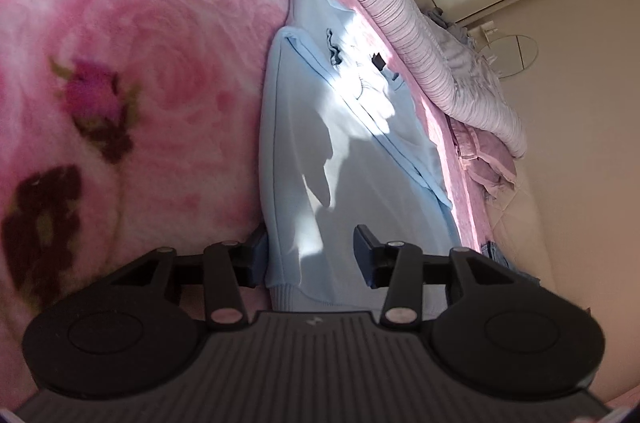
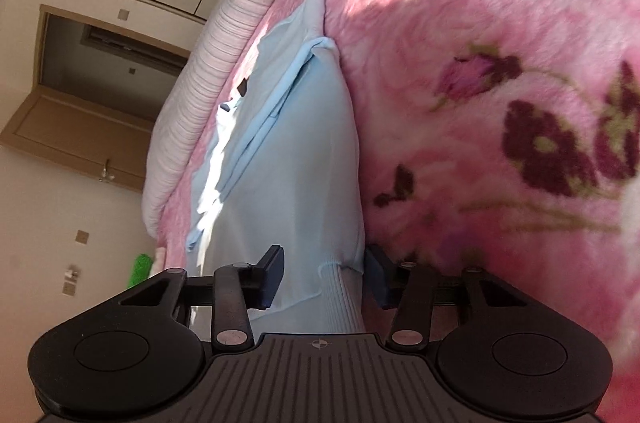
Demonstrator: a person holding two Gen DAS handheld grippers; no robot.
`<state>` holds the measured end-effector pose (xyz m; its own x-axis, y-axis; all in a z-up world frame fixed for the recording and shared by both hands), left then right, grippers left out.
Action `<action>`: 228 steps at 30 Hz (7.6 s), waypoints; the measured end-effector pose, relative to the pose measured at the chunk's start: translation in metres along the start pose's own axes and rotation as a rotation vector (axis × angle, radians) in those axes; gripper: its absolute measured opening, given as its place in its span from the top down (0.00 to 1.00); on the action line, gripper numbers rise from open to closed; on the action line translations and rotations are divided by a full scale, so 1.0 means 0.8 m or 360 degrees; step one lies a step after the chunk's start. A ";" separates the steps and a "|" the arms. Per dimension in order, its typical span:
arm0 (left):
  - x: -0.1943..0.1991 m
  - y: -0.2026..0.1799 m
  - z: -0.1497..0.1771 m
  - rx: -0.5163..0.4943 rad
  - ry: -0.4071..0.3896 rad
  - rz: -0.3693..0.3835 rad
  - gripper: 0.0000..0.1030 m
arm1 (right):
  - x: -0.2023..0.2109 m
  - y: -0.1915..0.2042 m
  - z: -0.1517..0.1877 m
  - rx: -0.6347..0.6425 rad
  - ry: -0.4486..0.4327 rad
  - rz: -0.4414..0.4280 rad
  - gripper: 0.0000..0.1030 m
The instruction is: Fold clothes
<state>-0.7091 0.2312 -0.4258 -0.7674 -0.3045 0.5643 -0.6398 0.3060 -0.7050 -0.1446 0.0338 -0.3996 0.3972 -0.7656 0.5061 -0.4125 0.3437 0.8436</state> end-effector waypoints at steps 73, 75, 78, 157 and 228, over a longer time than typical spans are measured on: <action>0.039 -0.011 -0.095 -0.0275 -0.0056 -0.0104 0.78 | -0.051 0.097 -0.091 0.0377 -0.0065 0.0332 0.65; 0.028 -0.022 -0.093 -0.0409 -0.0037 -0.0129 0.74 | -0.051 0.112 -0.074 0.0700 -0.0048 0.0396 0.65; 0.009 -0.029 -0.098 -0.0487 -0.0022 -0.0136 0.73 | -0.063 0.120 -0.063 0.0909 0.0000 0.0434 0.65; -0.084 -0.023 -0.144 -0.0712 -0.0251 -0.0292 0.92 | -0.162 0.129 -0.139 0.1115 -0.0415 0.0435 0.96; -0.146 -0.074 -0.099 -0.1128 -0.0203 -0.0870 0.95 | -0.235 0.122 -0.063 0.1680 -0.0229 0.0838 0.79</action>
<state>-0.5847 0.3198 -0.4162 -0.3651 -0.6556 0.6610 -0.8221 0.5602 0.1015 -0.2187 0.2388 -0.4033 -0.0916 -0.7416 0.6646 -0.9958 0.0679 -0.0615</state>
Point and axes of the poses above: each gripper's, at about its wrist camera, not at the fingertips, and x roughly against the way its jaws point, y to its left, z to its underside, the point moved 3 cm from there along -x, roughly the way its jaws point, and after that the axes turned 5 degrees about -x, right-handed, at the moved point
